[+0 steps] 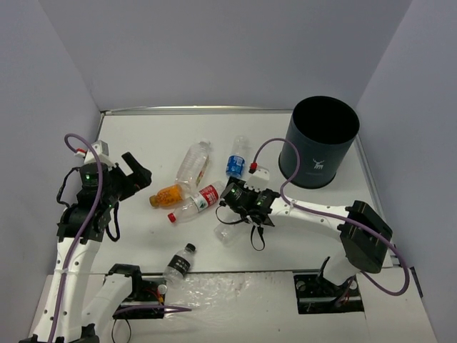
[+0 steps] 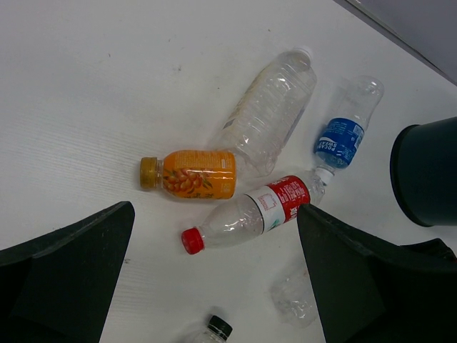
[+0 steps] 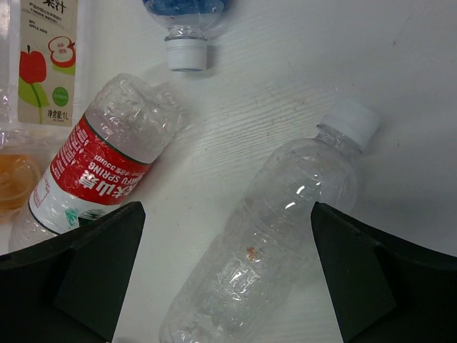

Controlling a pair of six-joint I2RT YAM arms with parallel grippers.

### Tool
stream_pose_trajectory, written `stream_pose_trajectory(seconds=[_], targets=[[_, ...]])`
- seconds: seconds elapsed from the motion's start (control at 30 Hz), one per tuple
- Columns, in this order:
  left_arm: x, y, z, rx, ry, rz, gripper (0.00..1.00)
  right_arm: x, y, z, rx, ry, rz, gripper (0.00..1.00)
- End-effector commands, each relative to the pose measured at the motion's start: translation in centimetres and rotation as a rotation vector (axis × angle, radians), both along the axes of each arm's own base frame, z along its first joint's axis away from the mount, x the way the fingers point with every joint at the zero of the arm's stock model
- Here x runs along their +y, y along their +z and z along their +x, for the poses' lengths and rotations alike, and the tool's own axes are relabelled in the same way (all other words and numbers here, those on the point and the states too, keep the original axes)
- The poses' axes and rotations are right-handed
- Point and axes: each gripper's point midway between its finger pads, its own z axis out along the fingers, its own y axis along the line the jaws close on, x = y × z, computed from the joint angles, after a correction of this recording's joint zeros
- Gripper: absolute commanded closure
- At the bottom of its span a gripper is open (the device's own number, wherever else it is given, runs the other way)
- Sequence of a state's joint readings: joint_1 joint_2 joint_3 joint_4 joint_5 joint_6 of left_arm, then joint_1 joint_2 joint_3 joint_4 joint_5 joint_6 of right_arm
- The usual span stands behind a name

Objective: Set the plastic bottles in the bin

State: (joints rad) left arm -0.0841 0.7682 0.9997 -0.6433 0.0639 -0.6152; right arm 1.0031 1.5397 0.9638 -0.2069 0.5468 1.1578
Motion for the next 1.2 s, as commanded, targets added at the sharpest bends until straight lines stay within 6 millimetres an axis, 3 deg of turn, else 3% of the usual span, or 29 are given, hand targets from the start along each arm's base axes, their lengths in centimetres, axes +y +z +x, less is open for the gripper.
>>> stream_pose_trajectory(seconds=[0.0,0.23,0.3,0.43,0.5,0.57,0.67,0.8,0.87,0.93,0.97,1.03,1.1,1.17], targets=[[-0.6,1.7,1.2,-0.071,-0.013,-0.031,0.03,0.6,-1.3,0.2,0.007,-0.041,-0.003,0.0],[-0.3,2.0,1.0,-0.085,0.006,-0.027,0.03,-1.4,-5.3,-2.2,0.091,-0.071,-0.08,0.0],[-0.3,2.0,1.0,-0.087,0.006,-0.028,0.03,-1.7,-5.6,-2.0,0.081,-0.092,-0.093,0.02],[-0.2,2.0,1.0,-0.083,0.01,-0.027,0.03,-0.8,-5.5,-1.1,0.062,-0.075,-0.123,0.2],[-0.1,1.8,1.0,-0.079,0.016,-0.026,0.03,0.0,-4.2,-0.4,0.026,-0.05,-0.129,0.43],[-0.1,1.7,1.1,-0.074,0.02,-0.027,0.03,0.5,-1.4,0.7,-0.041,-0.04,-0.12,0.56],[-0.3,1.4,1.3,-0.062,0.011,-0.029,0.03,0.0,4.2,2.2,-0.169,-0.023,-0.149,0.64],[-0.6,1.2,1.6,-0.048,-0.008,-0.034,0.03,-3.2,16.3,4.5,-0.42,-0.088,-0.182,0.6],[-0.7,1.1,1.8,-0.043,-0.007,-0.034,0.03,-6.4,23.3,5.9,-0.528,-0.172,-0.213,0.59],[-0.5,1.1,2.0,-0.039,-0.001,-0.029,0.03,-10.0,28.0,6.8,-0.589,-0.244,-0.321,0.58],[-0.5,1.0,2.0,-0.036,0.002,-0.029,0.03,-13.4,30.9,8.3,-0.613,-0.34,-0.343,0.57],[-0.2,1.2,2.0,-0.037,0.018,-0.019,0.03,-16.3,33.8,10.9,-0.65,-0.311,-0.35,0.57],[0.2,1.0,1.9,-0.024,0.037,-0.009,0.03,-20.1,35.2,14.3,-0.691,-0.259,-0.335,0.57],[0.5,0.9,1.8,-0.015,0.054,-0.002,0.03,-22.8,36.1,15.7,-0.729,-0.277,-0.331,0.56]])
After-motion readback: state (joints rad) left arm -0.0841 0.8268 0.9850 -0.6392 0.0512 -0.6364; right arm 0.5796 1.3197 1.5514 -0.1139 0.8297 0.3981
